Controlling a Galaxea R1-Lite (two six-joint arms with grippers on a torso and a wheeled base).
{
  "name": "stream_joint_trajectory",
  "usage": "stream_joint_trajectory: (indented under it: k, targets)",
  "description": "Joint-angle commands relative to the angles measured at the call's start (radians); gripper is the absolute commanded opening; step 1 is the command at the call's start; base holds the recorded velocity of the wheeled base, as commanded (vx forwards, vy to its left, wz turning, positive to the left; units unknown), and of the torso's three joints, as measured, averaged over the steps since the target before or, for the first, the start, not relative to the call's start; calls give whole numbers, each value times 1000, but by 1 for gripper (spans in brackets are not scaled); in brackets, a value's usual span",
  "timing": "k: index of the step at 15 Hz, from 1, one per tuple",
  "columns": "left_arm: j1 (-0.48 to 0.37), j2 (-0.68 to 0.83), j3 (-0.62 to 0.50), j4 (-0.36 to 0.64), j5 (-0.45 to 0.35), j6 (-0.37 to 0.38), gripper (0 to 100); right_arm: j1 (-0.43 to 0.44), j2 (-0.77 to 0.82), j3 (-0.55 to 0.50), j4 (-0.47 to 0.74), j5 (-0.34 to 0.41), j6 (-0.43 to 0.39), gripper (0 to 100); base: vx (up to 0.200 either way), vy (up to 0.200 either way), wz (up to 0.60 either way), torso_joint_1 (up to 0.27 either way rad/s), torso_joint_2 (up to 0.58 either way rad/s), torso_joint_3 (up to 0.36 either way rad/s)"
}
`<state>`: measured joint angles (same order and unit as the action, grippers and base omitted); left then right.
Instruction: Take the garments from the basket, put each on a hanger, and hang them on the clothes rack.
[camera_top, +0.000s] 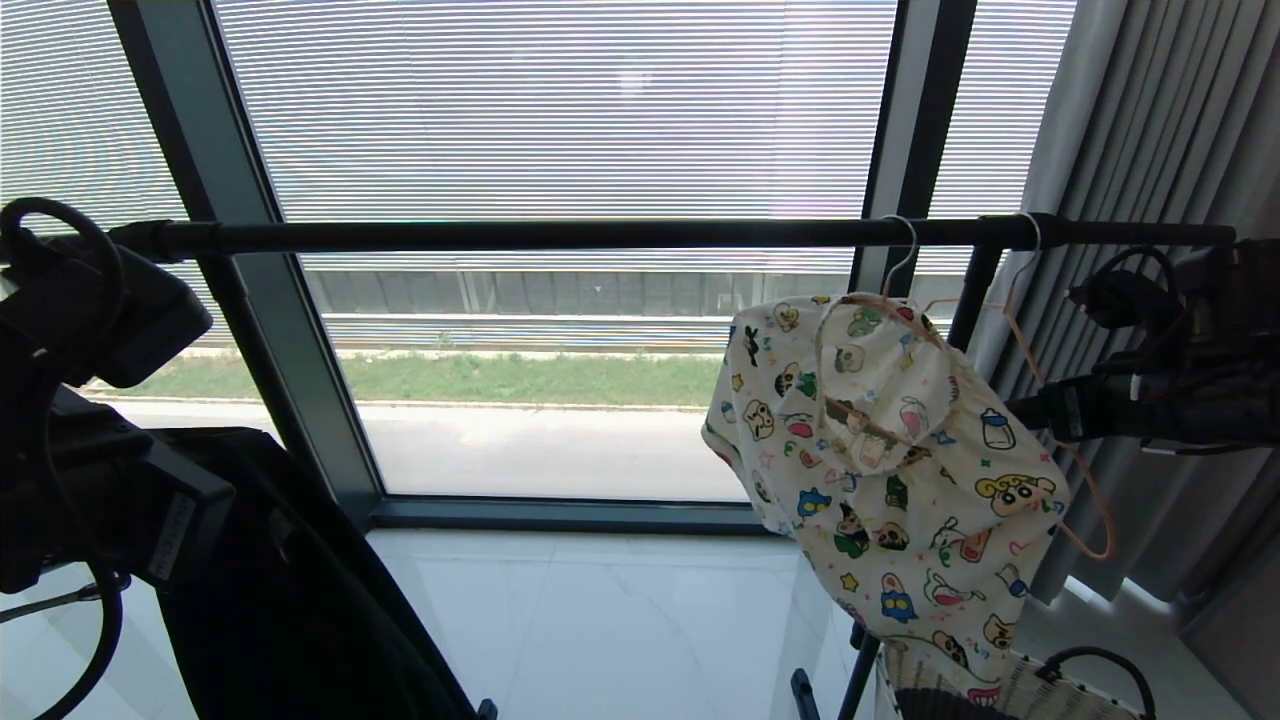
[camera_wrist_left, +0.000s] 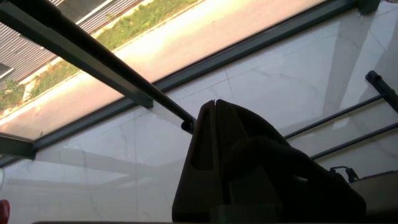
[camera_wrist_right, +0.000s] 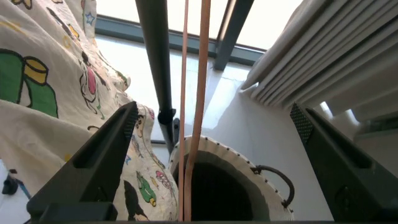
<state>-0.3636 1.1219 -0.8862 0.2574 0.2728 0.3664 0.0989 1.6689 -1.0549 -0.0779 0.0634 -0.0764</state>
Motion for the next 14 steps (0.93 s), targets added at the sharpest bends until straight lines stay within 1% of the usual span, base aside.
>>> stream_joint_trajectory:
  k: [1, 5, 10, 11, 14]
  targets:
    - [0, 2, 0, 0, 0, 0, 0, -4, 35, 19, -20, 1, 0, 100, 0, 0, 0, 0, 0, 0]
    - [0, 4, 3, 0, 0, 0, 0, -30, 54, 29, -82, 38, 0, 100, 0, 0, 0, 0, 0, 0]
    - [0, 10, 3, -1, 0, 0, 0, -31, 63, 29, -103, 62, 0, 100, 0, 0, 0, 0, 0, 0]
    - [0, 10, 3, -1, 0, 0, 0, -31, 64, 29, -106, 62, 0, 0, 0, 0, 0, 0, 0, 0]
    - [0, 10, 3, -1, 0, 0, 0, -30, 66, 30, -106, 61, -2, 0, 0, 0, 0, 0, 0, 0]
